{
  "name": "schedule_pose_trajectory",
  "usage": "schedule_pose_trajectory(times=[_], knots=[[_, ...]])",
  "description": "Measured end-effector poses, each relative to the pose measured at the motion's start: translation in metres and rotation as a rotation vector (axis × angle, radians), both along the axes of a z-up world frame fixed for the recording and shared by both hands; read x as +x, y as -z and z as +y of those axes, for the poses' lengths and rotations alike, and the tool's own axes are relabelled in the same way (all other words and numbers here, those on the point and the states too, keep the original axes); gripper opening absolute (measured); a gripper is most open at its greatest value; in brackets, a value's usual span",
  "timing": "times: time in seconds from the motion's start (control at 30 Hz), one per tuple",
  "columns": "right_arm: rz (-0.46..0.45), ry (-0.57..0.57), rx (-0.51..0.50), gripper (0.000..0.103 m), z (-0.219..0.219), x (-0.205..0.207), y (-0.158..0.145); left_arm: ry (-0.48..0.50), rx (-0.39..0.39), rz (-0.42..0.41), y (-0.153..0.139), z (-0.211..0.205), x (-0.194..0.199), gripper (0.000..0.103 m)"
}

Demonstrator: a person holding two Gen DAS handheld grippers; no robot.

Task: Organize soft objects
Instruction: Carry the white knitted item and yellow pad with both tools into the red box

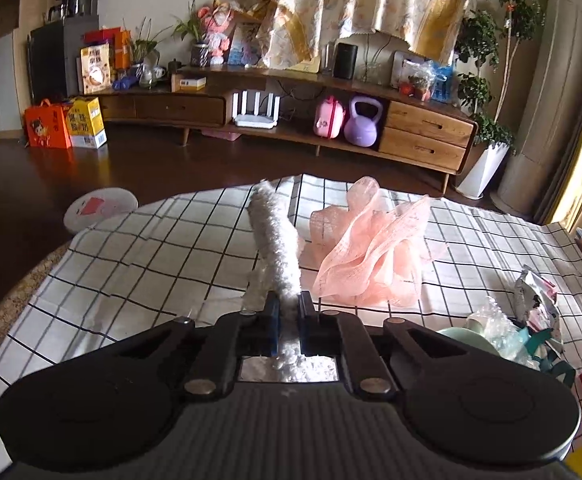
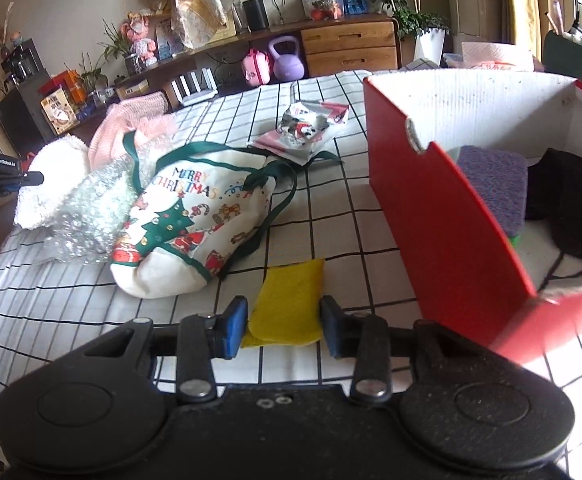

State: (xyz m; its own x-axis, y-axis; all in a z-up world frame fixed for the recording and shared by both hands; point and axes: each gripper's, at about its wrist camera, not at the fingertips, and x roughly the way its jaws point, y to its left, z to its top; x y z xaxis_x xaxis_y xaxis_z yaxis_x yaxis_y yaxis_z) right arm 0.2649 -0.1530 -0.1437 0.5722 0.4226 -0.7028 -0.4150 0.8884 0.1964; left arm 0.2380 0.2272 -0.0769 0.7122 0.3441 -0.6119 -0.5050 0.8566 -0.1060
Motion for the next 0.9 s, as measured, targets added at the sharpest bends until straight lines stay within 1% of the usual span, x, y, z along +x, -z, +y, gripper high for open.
schedule_pose_trajectory(times=[0.17, 0.3, 0.47, 0.7, 0.9], knots=[[-0.031, 0.002, 0.044, 0.036, -0.014, -0.018, -0.019, 0.022, 0.023, -0.03, -0.021, -0.012, -0.019, 0.009], [-0.049, -0.005, 0.07, 0.034, -0.023, -0.03, -0.031, 0.032, 0.02, -0.058, -0.039, -0.018, -0.032, 0.009], [-0.078, -0.006, 0.1, 0.034, -0.037, -0.044, -0.046, 0.071, 0.018, -0.092, -0.061, -0.033, -0.049, 0.009], [-0.127, -0.01, 0.155, 0.034, -0.057, -0.06, -0.07, 0.156, 0.009, -0.139, -0.087, -0.065, -0.069, 0.009], [-0.175, -0.004, 0.18, 0.034, -0.073, -0.069, -0.091, 0.262, -0.003, -0.173, -0.106, -0.104, -0.071, 0.009]])
